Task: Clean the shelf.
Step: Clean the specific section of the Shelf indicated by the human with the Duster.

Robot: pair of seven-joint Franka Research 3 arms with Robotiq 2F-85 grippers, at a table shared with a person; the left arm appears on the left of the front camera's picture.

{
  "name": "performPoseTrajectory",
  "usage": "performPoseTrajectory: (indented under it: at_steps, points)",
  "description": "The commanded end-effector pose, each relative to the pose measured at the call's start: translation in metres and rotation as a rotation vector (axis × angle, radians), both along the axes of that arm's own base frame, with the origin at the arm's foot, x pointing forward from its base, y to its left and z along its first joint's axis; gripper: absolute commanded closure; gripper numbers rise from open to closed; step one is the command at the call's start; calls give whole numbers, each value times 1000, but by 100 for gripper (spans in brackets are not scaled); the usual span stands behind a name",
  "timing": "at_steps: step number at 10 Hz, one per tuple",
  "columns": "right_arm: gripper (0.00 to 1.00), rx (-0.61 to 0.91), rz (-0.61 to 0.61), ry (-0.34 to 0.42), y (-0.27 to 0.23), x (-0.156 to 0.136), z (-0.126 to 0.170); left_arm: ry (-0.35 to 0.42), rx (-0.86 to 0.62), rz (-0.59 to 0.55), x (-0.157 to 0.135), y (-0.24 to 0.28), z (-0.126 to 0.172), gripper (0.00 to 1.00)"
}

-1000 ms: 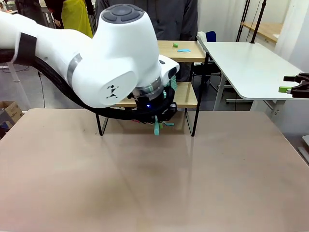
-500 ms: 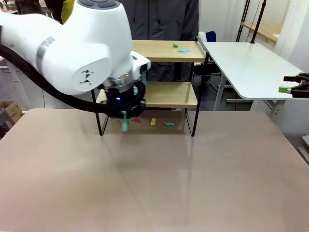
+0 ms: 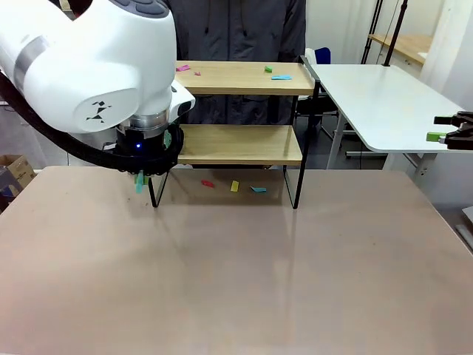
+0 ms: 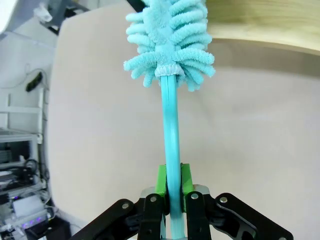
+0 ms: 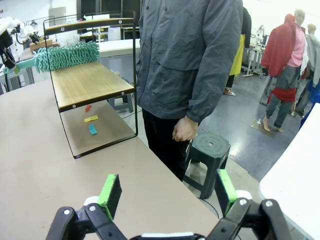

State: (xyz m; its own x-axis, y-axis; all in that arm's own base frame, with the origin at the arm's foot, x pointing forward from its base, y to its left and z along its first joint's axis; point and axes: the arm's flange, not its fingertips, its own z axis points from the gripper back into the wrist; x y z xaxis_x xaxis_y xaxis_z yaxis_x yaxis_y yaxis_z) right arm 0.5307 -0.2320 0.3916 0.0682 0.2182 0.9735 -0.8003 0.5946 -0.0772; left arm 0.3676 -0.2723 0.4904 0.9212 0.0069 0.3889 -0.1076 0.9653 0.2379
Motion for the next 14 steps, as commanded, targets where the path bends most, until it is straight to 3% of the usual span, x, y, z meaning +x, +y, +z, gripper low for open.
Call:
performPoseTrajectory:
  at_steps: [1, 3, 4, 5, 6, 8, 11, 14]
  points:
    - [0, -12, -15, 14, 2, 2, 5, -71, 71, 60, -15, -9, 3, 87]
    - [0, -12, -15, 14, 2, 2, 5, -119, 32, 42, -31, -25, 14, 87]
    - [0, -12, -15, 14, 2, 2, 5, -48, 34, 11, -16, -14, 4, 87]
    - [0, -12, -15, 14, 2, 2, 5, -70, 27, 13, -24, -22, 9, 87]
    - [0, -12, -15, 14, 2, 2, 5, -74, -56, -43, -33, -19, 19, 87]
    - [0, -12, -15, 14, 2, 2, 5, -10, -200, -187, -31, -3, 41, 87]
    - [0, -12, -15, 14, 2, 2, 5, 113, -352, -428, -34, 34, 41, 87]
    - [0, -12, -15, 14, 2, 2, 5, 154, -528, -646, -36, 69, 50, 87]
